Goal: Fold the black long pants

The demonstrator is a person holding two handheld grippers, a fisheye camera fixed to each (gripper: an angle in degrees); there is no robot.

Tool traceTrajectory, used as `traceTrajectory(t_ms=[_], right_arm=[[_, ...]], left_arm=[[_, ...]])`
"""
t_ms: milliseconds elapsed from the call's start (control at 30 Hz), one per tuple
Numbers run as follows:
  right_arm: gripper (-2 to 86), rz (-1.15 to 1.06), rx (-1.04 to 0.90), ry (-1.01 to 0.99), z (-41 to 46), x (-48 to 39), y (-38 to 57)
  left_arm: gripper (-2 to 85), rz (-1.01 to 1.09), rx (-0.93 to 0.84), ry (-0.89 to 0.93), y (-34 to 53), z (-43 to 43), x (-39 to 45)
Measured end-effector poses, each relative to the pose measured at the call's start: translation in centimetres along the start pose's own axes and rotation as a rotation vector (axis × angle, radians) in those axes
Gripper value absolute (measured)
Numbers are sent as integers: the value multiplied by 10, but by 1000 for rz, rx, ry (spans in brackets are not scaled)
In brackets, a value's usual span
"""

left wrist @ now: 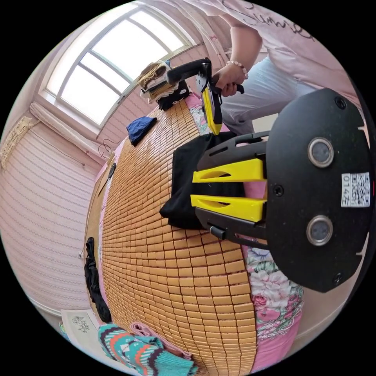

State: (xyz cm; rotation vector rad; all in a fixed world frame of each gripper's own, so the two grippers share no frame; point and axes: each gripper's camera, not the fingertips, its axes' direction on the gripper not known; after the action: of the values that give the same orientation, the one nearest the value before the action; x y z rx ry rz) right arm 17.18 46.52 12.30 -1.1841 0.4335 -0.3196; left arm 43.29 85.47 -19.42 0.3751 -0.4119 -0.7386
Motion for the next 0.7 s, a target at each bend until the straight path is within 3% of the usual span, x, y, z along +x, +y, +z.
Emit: traceTrajectory(t_ms=[233,300,367,467,700], right_arm=[[84,122,146,47,-32,42,-39],[93,162,118,64,-22,54,-54],[88,186,90,16,-14,62,-67],[60,175,103,-6,-21,65,-73],[39,148,102,-26,-41,75,-88]], left_arm=[[71,258,-166,166,8,66,110],[78,296,-194,155,10,84,137],[75,377,-249,35,12,114,162],[19,465,-345,-149,13,147,170],[-8,497,-354,27,9,144,156]])
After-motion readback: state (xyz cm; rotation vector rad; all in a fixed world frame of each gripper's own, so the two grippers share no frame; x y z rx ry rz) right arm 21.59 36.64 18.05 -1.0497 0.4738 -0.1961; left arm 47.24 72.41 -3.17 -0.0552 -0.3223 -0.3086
